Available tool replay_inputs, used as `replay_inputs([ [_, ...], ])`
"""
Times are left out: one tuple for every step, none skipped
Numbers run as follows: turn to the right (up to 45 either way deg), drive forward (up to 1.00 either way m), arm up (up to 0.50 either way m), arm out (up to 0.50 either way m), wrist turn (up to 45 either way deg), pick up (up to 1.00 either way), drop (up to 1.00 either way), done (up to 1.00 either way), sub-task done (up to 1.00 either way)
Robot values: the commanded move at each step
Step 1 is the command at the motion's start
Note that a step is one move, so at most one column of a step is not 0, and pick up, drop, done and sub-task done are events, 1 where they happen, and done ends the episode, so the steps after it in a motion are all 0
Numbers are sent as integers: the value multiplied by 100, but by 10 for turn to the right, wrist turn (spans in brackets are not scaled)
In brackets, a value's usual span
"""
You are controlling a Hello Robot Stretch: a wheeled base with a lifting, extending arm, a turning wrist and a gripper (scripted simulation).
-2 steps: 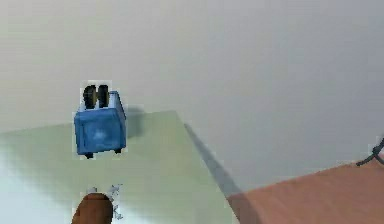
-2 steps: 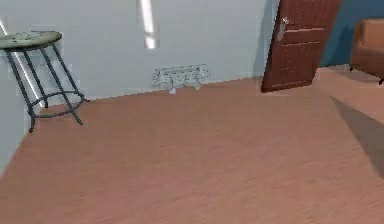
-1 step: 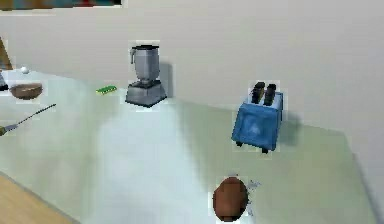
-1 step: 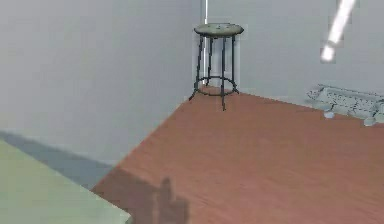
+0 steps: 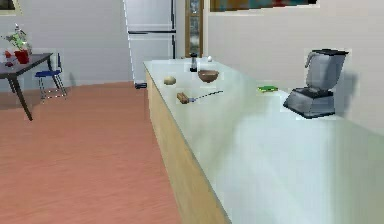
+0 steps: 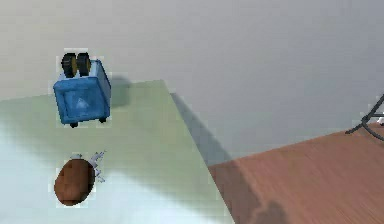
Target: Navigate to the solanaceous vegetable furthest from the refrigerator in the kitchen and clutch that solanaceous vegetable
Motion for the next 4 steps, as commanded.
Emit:
replay_inputs([
  [-270, 0, 0, 0, 0, 0, 0, 0, 0],
  [0, 0, 50, 0, 0, 0, 0, 0, 0],
  [0, 0, 38, 0, 0, 0, 0, 0, 0],
  [0, 0, 0, 8, 0, 0, 0, 0, 0],
])
